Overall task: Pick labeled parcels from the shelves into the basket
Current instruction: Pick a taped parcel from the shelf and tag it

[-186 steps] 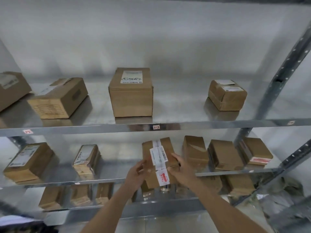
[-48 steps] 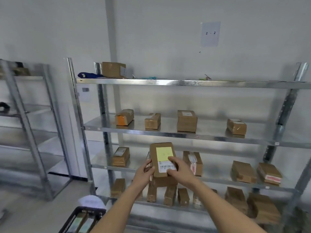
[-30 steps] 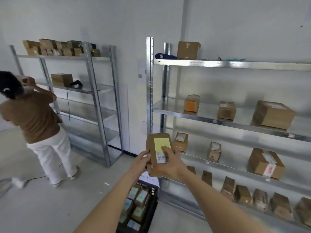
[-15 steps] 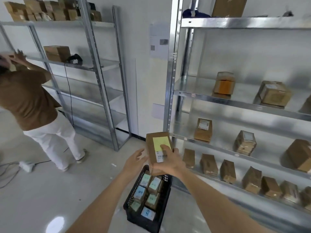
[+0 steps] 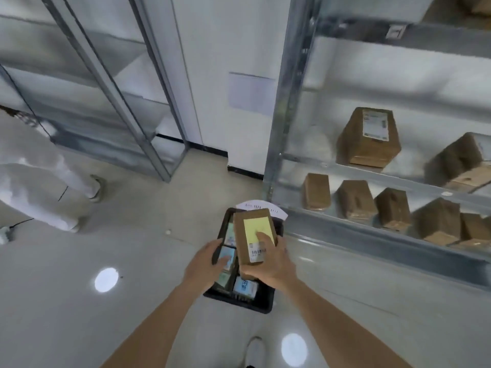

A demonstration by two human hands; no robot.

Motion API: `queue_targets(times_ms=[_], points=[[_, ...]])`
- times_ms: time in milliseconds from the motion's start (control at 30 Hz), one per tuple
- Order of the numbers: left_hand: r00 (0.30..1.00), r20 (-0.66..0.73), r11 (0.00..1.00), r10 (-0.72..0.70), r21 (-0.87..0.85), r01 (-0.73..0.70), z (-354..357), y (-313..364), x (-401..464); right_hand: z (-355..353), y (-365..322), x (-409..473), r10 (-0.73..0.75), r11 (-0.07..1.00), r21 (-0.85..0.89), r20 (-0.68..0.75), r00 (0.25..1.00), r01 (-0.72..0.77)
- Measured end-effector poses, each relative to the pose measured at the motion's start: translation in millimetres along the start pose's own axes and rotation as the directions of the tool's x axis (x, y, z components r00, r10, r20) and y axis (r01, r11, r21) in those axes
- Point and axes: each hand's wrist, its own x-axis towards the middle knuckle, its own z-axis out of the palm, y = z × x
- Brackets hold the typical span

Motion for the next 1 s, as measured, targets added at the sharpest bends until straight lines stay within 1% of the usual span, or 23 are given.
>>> queue_targets(times_ms=[133,233,433,533,633,767,833,900,967,1000], points=[[0.994,0.106,0.993,0.007,0.12,-0.02,36.7,-68.1,60.0,61.1,35.9,56.3,0.122,0.992,0.011,0.033,0.992,-0.122],[0.988,0.152,0.984,-0.004,0.179,-0.024,67.7,-118.8,102.2,116.3,67.8,96.8,0.205,0.978,0.03,0.035,0.978,-0.206],[0.97,0.244,0.976,-0.016,0.214,-0.038,130.8,-221.4,185.0,235.3,140.2,186.4,0.33,0.94,0.069,0.057,0.942,-0.334],[0.965,0.263,0.969,0.023,0.231,-0.086,159.5,-263.6,221.3,288.5,178.5,230.5,0.362,0.927,0.075,0.071,0.929,-0.367],[0.962,0.259,0.957,0.087,0.248,-0.153,183.3,-291.5,261.1,332.0,209.9,267.1,0.371,0.924,0.076,0.062,0.927,-0.375],[0.97,0.215,0.964,0.113,0.214,-0.16,211.0,-309.6,299.3,374.3,236.4,304.5,0.389,0.918,0.072,0.029,0.921,-0.39],[0.968,0.217,0.965,0.126,0.201,-0.171,223.5,-318.1,313.1,391.1,245.4,322.3,0.4,0.912,0.099,-0.007,0.917,-0.397],[0.965,0.229,0.966,0.129,0.19,-0.174,232.5,-327.3,321.4,406.8,252.2,337.0,0.412,0.901,0.162,-0.027,0.911,-0.402],[0.96,0.242,0.96,0.145,0.202,-0.195,238.4,-335.2,324.7,420.0,258.5,347.3,0.411,0.893,0.213,-0.022,0.911,-0.398],[0.955,0.251,0.954,0.157,0.213,-0.213,239.9,-337.8,324.9,424.7,260.9,349.7,0.411,0.892,0.209,-0.007,0.911,-0.401]])
